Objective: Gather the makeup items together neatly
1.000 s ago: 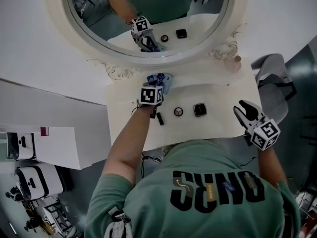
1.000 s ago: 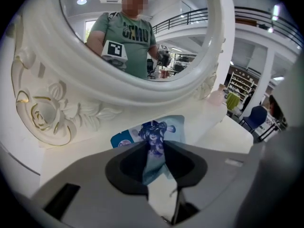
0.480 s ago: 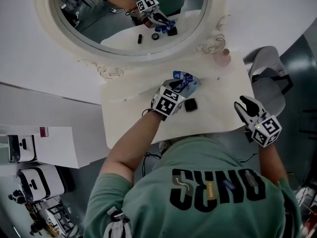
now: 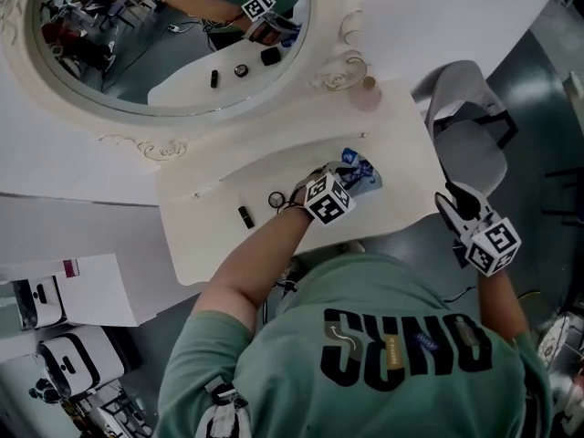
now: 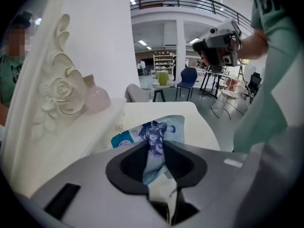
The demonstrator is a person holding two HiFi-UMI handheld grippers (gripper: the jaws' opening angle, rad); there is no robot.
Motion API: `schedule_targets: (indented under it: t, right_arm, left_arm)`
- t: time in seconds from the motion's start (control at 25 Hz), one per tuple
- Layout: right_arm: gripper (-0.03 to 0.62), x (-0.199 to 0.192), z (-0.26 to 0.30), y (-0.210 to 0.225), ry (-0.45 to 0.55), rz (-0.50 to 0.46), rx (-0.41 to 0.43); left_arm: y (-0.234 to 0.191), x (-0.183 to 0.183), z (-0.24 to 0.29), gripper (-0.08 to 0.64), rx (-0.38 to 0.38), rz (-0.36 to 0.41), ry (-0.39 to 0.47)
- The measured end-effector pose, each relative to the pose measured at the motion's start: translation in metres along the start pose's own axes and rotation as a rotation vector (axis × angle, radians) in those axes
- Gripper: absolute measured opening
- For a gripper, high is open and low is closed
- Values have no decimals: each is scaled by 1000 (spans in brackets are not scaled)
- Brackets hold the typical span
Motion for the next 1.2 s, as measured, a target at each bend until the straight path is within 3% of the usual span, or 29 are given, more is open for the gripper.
schedule_targets:
  t: [0.24,0.44,0.8,0.96,1.08,1.2]
  right_arm:
    - [133,-20,-35,16,-18,34,-77]
    - [133,-30,-54,23,-25,56,-117]
    - [133,-27,-45,13,-25,42,-103]
    - [133,-12,-23,-6,-4,18,-79]
    - [133,2,2,-30,12,-8,-41]
    - [133,21,37,-58,32,-47,12]
  left_arm:
    - [16,2,55,110,-73,157,-73]
    - [18,-6,82,123,-127,217,-111]
    - [12,-6,75,278,-151,190,-90]
    - [6,2,28,279,-86,95,76]
    - [-7,-2,-40,279,-15,-54,257]
    - [-24,-27,-126,279,72,-200,375]
Point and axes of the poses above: the fingertips, and each gripper's own axes: z forward along the fingers, y to its right, x out of its top, the point moved 9 cm from there along -z, backward along the fingers, and after that the axes turned 3 degrees about z, right-handed, at the moved point
